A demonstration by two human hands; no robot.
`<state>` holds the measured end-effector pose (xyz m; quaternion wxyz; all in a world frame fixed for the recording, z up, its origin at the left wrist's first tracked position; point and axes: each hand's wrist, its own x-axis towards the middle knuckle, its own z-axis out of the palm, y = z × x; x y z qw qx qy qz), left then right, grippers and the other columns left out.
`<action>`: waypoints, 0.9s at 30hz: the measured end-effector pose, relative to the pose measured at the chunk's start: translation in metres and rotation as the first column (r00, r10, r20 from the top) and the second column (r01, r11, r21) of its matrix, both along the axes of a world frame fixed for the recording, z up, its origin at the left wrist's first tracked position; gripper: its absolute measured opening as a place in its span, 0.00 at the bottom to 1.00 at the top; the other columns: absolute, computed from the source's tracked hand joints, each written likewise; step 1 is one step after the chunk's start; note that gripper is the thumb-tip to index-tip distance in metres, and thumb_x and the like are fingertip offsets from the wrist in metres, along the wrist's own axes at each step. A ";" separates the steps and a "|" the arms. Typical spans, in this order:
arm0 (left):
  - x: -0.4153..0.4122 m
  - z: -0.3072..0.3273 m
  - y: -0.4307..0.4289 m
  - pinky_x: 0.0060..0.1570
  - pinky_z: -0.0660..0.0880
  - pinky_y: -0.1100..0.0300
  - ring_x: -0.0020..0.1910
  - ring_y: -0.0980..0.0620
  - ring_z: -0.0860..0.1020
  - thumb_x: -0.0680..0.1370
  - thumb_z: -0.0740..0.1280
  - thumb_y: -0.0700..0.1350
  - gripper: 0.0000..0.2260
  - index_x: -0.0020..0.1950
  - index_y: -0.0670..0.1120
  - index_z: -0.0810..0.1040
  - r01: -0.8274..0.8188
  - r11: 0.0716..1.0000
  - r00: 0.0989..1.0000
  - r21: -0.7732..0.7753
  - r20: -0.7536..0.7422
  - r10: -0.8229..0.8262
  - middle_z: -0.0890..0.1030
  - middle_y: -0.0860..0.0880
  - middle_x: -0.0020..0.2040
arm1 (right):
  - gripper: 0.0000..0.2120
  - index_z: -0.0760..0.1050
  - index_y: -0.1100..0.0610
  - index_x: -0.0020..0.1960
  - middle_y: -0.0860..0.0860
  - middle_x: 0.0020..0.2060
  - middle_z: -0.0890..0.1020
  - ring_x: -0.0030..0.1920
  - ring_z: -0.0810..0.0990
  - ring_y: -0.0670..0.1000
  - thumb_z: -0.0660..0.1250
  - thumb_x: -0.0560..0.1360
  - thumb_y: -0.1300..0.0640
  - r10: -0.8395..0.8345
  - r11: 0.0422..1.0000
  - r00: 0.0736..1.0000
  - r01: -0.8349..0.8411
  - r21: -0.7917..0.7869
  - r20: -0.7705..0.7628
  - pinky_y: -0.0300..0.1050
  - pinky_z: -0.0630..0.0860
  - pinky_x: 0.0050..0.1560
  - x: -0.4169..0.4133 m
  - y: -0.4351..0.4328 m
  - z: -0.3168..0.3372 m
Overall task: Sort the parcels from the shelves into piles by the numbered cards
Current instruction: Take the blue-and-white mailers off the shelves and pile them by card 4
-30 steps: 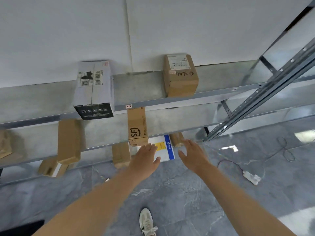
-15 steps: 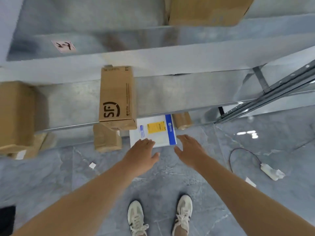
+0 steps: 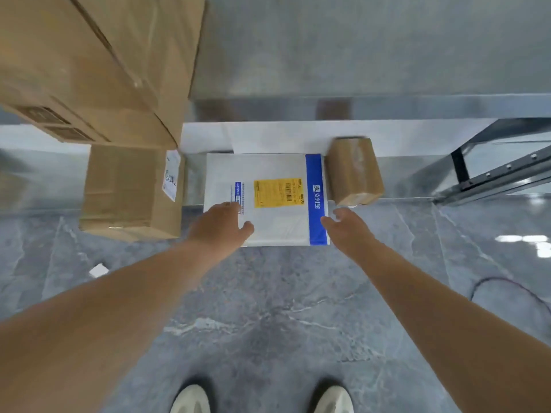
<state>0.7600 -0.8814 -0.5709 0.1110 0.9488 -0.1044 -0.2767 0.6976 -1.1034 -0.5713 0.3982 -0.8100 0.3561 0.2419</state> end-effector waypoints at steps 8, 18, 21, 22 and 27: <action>0.045 -0.110 -0.005 0.55 0.73 0.46 0.61 0.39 0.72 0.80 0.59 0.51 0.21 0.66 0.37 0.67 -0.297 0.948 0.955 0.111 0.032 0.295 0.72 0.39 0.63 | 0.22 0.63 0.61 0.67 0.57 0.62 0.73 0.50 0.77 0.51 0.62 0.79 0.50 -0.067 0.997 0.997 0.069 0.045 -0.047 0.39 0.73 0.38 0.038 -0.013 -0.113; 0.051 -0.152 -0.005 0.65 0.66 0.44 0.69 0.37 0.64 0.76 0.65 0.59 0.37 0.74 0.37 0.56 -0.786 0.603 0.615 -0.137 -0.073 0.785 0.61 0.38 0.71 | 0.25 0.69 0.57 0.61 0.53 0.54 0.79 0.52 0.80 0.55 0.75 0.70 0.48 -0.497 0.844 0.867 0.474 0.252 0.035 0.54 0.79 0.54 0.038 -0.016 -0.141; 0.049 -0.143 0.007 0.59 0.72 0.50 0.62 0.39 0.72 0.76 0.63 0.59 0.32 0.72 0.39 0.64 -0.836 0.501 0.543 -0.224 -0.208 0.813 0.70 0.40 0.68 | 0.21 0.70 0.57 0.59 0.53 0.53 0.80 0.50 0.80 0.55 0.75 0.72 0.56 -0.504 0.798 0.864 0.473 0.373 -0.017 0.54 0.78 0.51 0.023 -0.028 -0.126; 0.047 -0.136 0.010 0.55 0.71 0.52 0.59 0.41 0.73 0.77 0.62 0.57 0.30 0.71 0.39 0.66 -0.832 0.502 0.549 -0.236 -0.226 0.805 0.71 0.41 0.67 | 0.21 0.70 0.57 0.59 0.53 0.53 0.80 0.50 0.81 0.55 0.75 0.71 0.58 -0.501 0.788 0.865 0.474 0.392 -0.039 0.55 0.78 0.51 0.017 -0.029 -0.120; 0.025 -0.078 0.022 0.50 0.69 0.54 0.54 0.43 0.74 0.80 0.61 0.53 0.22 0.68 0.40 0.71 -0.803 0.511 0.580 -0.308 -0.204 0.788 0.76 0.43 0.61 | 0.24 0.70 0.58 0.62 0.54 0.56 0.81 0.54 0.81 0.58 0.76 0.70 0.61 -0.478 0.749 0.869 0.477 0.460 -0.124 0.61 0.78 0.56 -0.006 -0.018 -0.079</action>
